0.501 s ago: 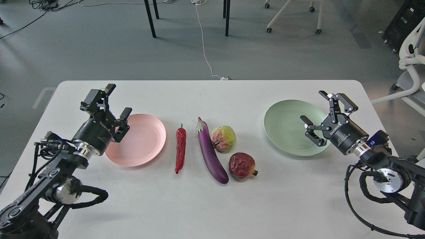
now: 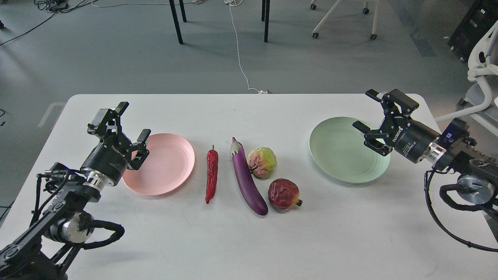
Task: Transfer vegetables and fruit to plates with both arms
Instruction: 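Move the right gripper over the small fig-like fruit, then grasp the fig-like fruit with the right gripper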
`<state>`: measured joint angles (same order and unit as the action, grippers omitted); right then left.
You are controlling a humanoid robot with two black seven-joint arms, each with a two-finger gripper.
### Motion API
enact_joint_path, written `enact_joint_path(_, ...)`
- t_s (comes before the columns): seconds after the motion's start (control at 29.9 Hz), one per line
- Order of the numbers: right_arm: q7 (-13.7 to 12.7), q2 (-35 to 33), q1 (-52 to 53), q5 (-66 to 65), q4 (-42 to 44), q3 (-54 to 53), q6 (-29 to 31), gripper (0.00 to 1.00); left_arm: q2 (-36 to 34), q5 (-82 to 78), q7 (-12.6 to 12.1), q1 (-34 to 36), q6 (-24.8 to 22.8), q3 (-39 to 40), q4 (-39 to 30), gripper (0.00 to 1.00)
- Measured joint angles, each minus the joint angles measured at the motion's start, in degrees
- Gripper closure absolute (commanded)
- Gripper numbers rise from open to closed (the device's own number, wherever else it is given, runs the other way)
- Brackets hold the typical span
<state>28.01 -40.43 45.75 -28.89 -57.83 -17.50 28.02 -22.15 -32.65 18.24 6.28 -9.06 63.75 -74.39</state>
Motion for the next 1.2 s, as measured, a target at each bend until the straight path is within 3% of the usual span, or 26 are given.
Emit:
enact_joint_path(0.2,0.0,1.9,25.2,-16.7,-0.1,20.3,0.0,0.02,0.1,0.5,2.0,0.1,0.2,0.1,-0.2,0.02)
enact_joint_path(0.33,0.0,10.0,37.4,-27.8,0.1,33.8,-0.3,0.02,0.1,0.5,2.1,0.1,0.4,0.1,-0.5,0.02)
enact_joint_path(0.43,0.0,15.8,41.6,-31.6,0.8,40.6,-3.9,0.02,0.1,0.5,2.2,0.1,0.5,0.1,-0.6,0.02)
enact_joint_path(0.57,0.0,23.7,43.4,-32.7,3.8,48.2,-8.4,0.02,0.0,0.5,2.2,0.1,0.5,0.2,-0.7,0.02)
enact_joint_path(0.9,0.0,38.6,41.9,-32.8,11.5,59.9,-12.6,0.02,-0.2,0.5,2.2,-0.2,0.5,0.2,-0.8,0.02)
enact_joint_path(1.2,0.0,40.4,39.3,-32.7,16.4,62.1,-12.9,0.03,-1.1,0.5,2.2,-0.2,0.4,0.1,-1.3,0.02)
